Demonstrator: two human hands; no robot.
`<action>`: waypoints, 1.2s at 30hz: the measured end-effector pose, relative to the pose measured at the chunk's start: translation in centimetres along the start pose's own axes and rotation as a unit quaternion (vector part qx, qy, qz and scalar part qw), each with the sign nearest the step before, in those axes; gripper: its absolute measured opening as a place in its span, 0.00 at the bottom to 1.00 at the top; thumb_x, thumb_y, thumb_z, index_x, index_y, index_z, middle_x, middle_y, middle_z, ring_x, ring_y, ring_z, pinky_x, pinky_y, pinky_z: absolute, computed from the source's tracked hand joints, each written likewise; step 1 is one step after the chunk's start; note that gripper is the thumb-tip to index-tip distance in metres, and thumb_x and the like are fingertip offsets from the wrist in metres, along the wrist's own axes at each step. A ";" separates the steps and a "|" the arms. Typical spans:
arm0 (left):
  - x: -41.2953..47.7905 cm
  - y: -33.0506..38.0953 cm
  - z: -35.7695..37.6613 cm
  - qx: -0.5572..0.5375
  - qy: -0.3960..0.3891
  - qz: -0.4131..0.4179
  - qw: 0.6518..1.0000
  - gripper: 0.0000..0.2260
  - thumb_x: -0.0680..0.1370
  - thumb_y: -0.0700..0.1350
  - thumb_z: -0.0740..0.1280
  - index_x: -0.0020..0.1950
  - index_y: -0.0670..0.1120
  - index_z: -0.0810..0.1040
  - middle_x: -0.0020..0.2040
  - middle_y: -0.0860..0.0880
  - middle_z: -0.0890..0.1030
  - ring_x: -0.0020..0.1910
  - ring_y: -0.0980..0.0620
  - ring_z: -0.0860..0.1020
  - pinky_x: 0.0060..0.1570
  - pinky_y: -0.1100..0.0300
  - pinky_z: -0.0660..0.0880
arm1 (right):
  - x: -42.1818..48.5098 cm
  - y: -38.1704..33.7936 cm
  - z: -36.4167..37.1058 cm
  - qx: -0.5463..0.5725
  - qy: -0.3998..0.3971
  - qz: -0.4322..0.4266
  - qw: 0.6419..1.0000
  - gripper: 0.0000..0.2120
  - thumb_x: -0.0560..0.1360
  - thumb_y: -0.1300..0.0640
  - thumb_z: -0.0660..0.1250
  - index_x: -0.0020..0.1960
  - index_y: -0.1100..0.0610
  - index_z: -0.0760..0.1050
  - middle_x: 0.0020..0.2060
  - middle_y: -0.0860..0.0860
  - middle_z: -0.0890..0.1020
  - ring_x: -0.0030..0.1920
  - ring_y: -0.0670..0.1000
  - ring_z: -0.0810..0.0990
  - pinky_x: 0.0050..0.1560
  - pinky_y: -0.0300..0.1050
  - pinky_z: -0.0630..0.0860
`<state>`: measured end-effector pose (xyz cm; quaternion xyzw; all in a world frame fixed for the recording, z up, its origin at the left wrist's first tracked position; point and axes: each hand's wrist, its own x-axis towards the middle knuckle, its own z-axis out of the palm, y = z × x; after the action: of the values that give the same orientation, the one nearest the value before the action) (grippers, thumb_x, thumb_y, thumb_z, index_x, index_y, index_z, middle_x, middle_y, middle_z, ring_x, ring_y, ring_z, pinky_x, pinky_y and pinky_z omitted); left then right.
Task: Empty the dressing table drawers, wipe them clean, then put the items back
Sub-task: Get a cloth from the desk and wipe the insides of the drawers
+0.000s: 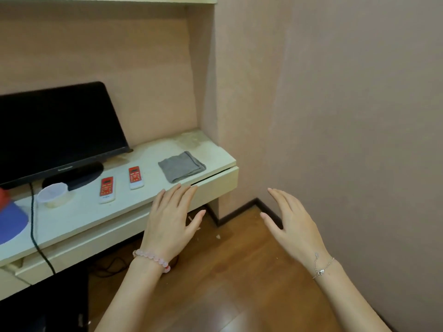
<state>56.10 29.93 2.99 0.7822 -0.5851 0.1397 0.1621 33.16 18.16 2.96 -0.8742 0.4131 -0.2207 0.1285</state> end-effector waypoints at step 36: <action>24.8 -23.1 17.4 0.013 -0.104 -0.194 0.975 0.24 0.77 0.58 0.54 0.63 0.45 0.76 0.60 0.47 0.79 0.61 0.45 0.76 0.62 0.45 0.68 | 42.1 -0.3 27.7 0.057 -0.235 -0.078 0.967 0.27 0.77 0.47 0.59 0.72 0.57 0.61 0.69 0.52 0.68 0.69 0.52 0.65 0.68 0.41 0.59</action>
<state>85.69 7.14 -4.80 0.8931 -0.4341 0.0308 0.1143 70.62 -13.25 -9.22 -0.9221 0.2886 -0.0414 0.2544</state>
